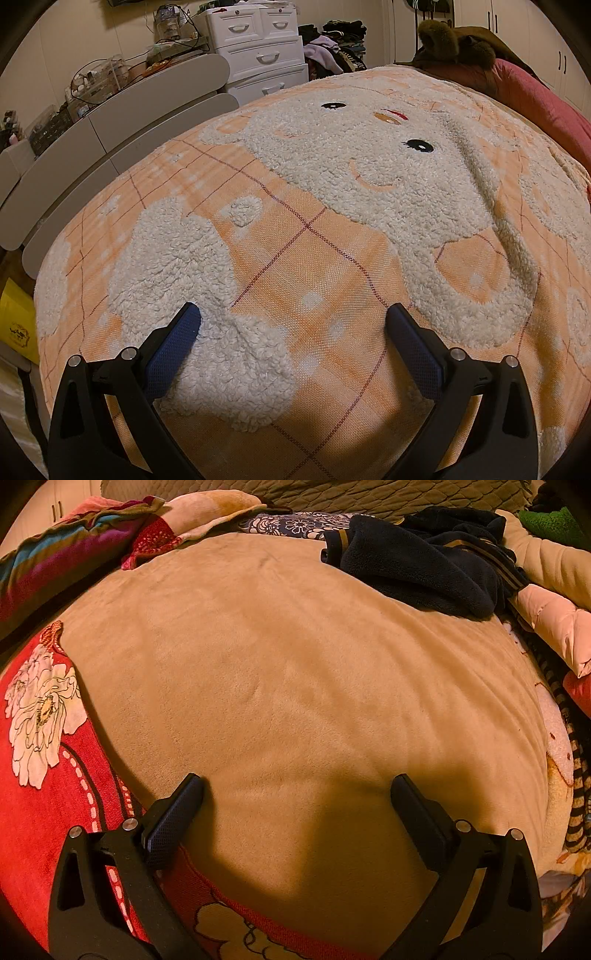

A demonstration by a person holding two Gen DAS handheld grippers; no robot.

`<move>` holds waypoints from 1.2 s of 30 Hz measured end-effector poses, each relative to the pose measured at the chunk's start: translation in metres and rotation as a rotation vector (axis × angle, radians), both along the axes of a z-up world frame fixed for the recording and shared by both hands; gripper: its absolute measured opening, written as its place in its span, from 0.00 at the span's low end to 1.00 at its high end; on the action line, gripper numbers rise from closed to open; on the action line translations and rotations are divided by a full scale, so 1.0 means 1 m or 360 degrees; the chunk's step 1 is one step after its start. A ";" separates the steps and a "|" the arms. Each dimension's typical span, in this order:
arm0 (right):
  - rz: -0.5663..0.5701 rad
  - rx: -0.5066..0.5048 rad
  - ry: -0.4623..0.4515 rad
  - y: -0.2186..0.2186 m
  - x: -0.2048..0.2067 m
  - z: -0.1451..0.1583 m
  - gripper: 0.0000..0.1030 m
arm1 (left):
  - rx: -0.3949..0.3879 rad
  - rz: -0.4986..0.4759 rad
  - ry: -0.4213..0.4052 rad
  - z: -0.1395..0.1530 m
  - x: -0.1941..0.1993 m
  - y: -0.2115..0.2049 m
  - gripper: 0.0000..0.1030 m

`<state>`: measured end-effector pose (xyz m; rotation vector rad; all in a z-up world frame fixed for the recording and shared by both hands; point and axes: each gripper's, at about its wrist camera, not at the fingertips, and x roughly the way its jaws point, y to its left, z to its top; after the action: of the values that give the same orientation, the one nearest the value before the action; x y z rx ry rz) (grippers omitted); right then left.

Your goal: Fold small clothes

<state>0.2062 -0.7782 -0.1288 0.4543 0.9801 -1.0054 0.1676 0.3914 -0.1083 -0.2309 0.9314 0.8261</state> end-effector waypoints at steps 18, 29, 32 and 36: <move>0.0000 0.0000 -0.0001 0.000 0.000 0.000 0.92 | 0.0001 0.0000 0.0001 -0.001 0.000 0.000 0.96; 0.0000 0.0000 -0.0001 0.000 0.000 0.000 0.92 | 0.0002 0.0000 0.0002 0.000 0.000 0.000 0.96; 0.0000 0.0000 -0.0001 0.000 0.000 0.000 0.92 | 0.0000 0.0000 0.0001 -0.001 -0.001 0.000 0.96; 0.0000 0.0000 -0.0001 0.000 0.000 0.000 0.92 | 0.0003 0.0001 -0.0010 -0.003 -0.002 -0.001 0.96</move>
<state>0.2058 -0.7781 -0.1289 0.4547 0.9793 -1.0055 0.1654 0.3899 -0.1109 -0.2320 0.9248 0.8264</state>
